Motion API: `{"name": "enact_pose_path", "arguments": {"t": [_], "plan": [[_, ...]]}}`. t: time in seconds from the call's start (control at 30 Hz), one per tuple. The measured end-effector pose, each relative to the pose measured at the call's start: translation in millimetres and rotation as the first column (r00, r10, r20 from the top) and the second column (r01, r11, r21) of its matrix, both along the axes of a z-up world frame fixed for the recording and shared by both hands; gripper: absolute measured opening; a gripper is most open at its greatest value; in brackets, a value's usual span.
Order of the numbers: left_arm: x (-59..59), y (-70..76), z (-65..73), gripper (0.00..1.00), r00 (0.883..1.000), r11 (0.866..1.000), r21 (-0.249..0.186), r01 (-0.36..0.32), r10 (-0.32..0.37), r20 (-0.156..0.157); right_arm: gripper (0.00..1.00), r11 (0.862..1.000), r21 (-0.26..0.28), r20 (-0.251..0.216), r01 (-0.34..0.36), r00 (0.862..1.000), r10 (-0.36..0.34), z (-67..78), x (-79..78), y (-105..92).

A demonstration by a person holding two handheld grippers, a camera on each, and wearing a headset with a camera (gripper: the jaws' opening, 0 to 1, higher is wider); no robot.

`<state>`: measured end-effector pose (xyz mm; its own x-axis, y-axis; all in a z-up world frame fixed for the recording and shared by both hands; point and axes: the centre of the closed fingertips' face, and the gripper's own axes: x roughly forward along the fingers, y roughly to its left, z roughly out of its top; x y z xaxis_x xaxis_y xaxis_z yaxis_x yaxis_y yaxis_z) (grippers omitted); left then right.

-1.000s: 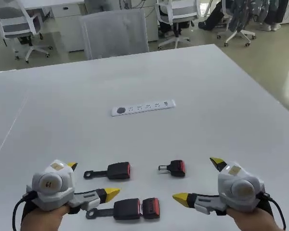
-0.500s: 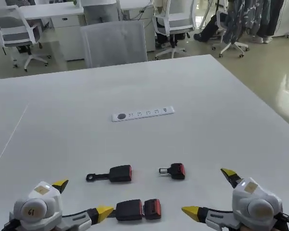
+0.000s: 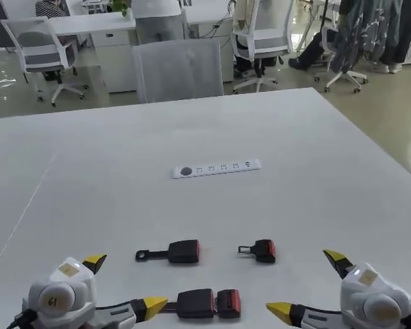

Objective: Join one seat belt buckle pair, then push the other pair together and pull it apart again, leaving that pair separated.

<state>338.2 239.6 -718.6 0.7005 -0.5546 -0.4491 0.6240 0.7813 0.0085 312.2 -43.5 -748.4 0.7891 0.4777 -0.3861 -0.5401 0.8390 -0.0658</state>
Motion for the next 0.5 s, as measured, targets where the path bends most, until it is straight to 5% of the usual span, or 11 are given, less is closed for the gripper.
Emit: {"name": "enact_pose_path", "arguments": {"t": [0.5], "plan": [[-7.3,3.8,2.6,1.00,1.000,1.000,-0.002,-0.017,0.017,-0.003,1.00,1.000,-0.004,-0.011,0.005,1.000,-0.005,-1.4,-2.1,-7.8]]}}
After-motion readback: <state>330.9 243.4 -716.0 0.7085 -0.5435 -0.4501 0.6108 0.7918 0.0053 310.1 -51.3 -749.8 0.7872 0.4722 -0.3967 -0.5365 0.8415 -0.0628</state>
